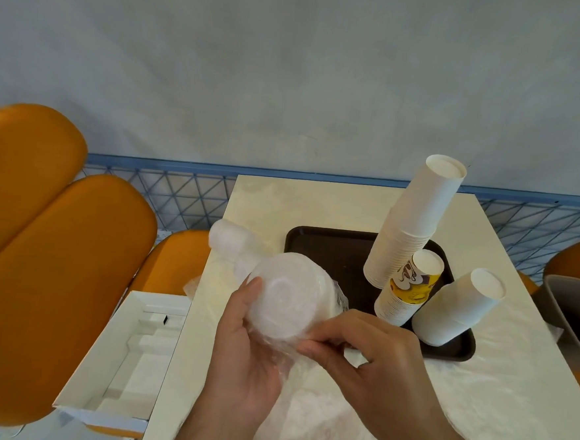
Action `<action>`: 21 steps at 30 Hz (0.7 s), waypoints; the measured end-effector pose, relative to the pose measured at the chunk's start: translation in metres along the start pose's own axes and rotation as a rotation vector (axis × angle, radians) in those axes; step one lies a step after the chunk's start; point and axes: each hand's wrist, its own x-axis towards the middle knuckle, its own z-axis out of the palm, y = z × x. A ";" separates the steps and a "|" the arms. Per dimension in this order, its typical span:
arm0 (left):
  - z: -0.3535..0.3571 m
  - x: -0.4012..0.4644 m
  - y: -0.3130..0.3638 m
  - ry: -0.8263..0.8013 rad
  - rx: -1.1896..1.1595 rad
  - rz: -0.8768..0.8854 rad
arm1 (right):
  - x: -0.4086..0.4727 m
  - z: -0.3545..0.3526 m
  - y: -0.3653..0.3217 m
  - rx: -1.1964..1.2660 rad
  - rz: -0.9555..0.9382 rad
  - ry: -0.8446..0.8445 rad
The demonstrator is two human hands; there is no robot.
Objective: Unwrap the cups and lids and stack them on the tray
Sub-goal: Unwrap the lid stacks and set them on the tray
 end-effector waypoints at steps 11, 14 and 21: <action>-0.009 0.002 0.005 -0.021 0.616 0.454 | 0.022 -0.015 -0.006 0.053 0.229 0.095; -0.008 -0.003 0.001 -0.073 0.896 0.607 | 0.026 -0.012 -0.005 0.010 0.280 0.048; -0.019 -0.002 -0.002 -0.143 1.107 0.717 | 0.026 -0.011 -0.005 0.030 0.388 0.054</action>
